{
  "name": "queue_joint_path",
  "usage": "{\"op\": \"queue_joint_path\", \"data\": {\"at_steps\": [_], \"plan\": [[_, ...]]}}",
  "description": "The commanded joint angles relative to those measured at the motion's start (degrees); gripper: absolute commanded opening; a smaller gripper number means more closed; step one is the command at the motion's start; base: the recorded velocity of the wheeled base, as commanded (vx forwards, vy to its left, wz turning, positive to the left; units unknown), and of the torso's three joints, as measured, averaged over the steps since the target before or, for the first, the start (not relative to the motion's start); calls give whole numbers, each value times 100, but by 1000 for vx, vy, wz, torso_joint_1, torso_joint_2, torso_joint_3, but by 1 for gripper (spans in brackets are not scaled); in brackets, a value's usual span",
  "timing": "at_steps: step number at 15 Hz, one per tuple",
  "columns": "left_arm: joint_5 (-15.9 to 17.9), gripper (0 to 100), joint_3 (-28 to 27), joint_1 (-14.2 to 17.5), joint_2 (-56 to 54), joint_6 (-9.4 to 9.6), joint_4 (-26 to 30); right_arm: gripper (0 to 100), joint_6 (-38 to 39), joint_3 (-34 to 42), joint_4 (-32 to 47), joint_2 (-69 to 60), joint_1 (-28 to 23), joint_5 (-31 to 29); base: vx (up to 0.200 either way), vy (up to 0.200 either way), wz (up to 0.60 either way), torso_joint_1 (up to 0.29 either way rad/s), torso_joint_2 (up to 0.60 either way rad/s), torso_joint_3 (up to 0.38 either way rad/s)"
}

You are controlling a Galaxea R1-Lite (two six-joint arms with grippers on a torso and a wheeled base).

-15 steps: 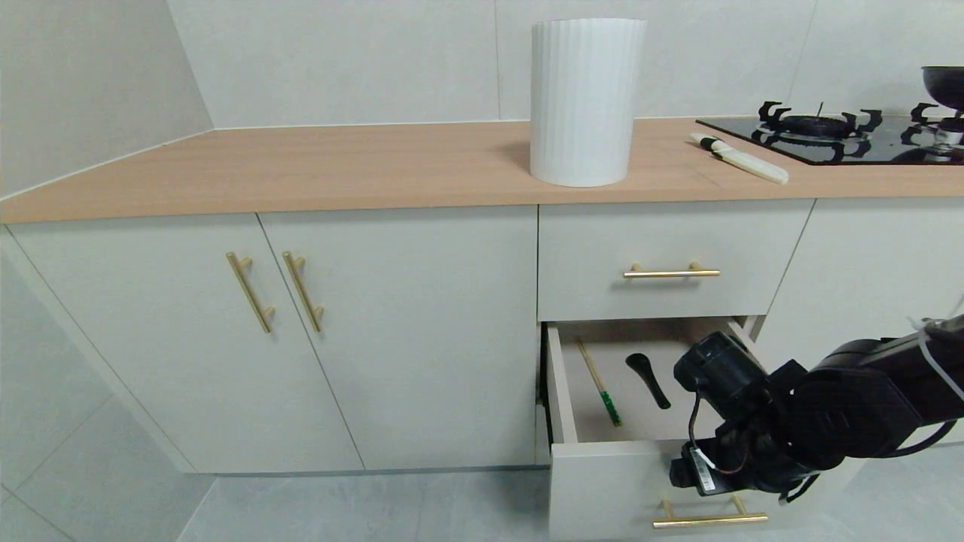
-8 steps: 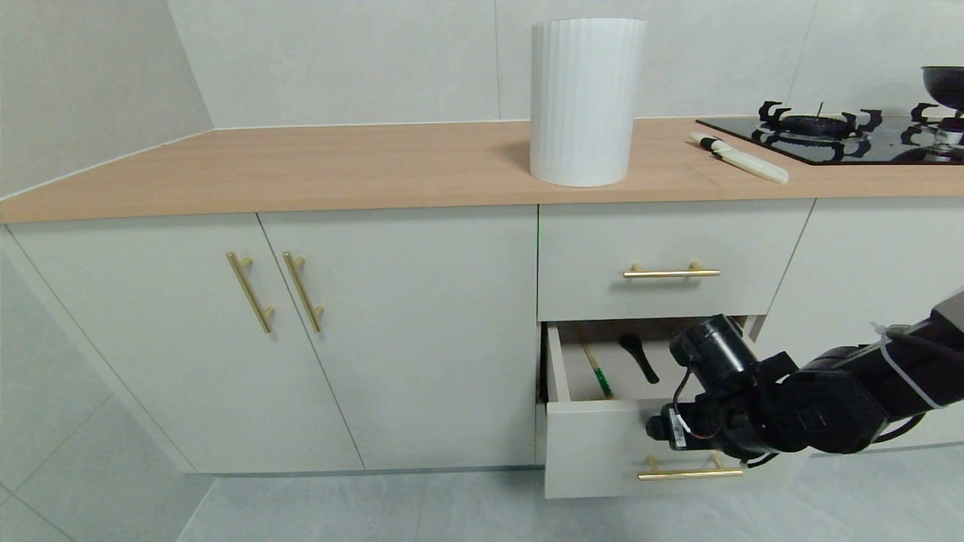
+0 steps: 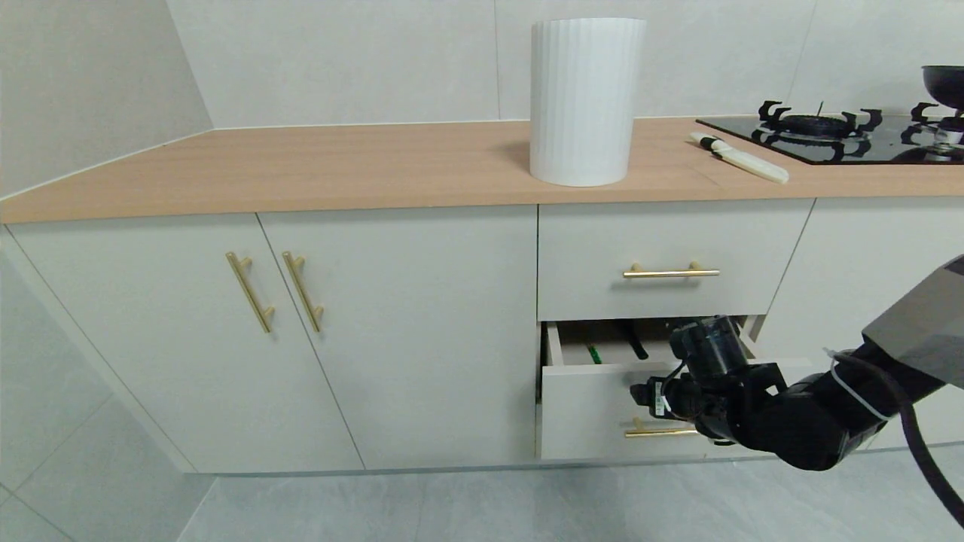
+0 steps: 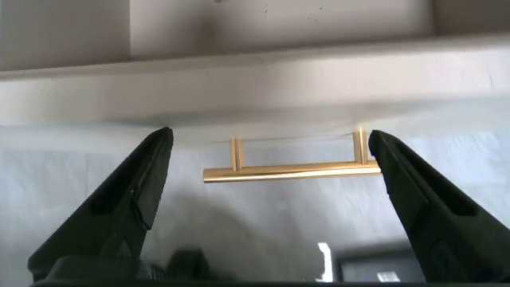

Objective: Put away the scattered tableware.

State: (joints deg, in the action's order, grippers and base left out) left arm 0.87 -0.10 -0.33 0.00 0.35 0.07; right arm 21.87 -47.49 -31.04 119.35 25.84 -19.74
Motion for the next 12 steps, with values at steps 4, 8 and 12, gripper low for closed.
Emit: {"op": "queue_joint_path", "data": {"at_steps": [4,8,12], "plan": [[1,100,1,-2,0,0,1,100,-16,65,-1177,669,-141,-171,0,0,0,0,0,0],[1,100,1,-2,0,0,1,100,-16,30,-1862,977,-220,-285,0,0,0,0,0,0],[1,100,1,-2,0,0,1,100,-34,-49,-2425,1293,-282,-329,0,0,0,0,0,0]]}}
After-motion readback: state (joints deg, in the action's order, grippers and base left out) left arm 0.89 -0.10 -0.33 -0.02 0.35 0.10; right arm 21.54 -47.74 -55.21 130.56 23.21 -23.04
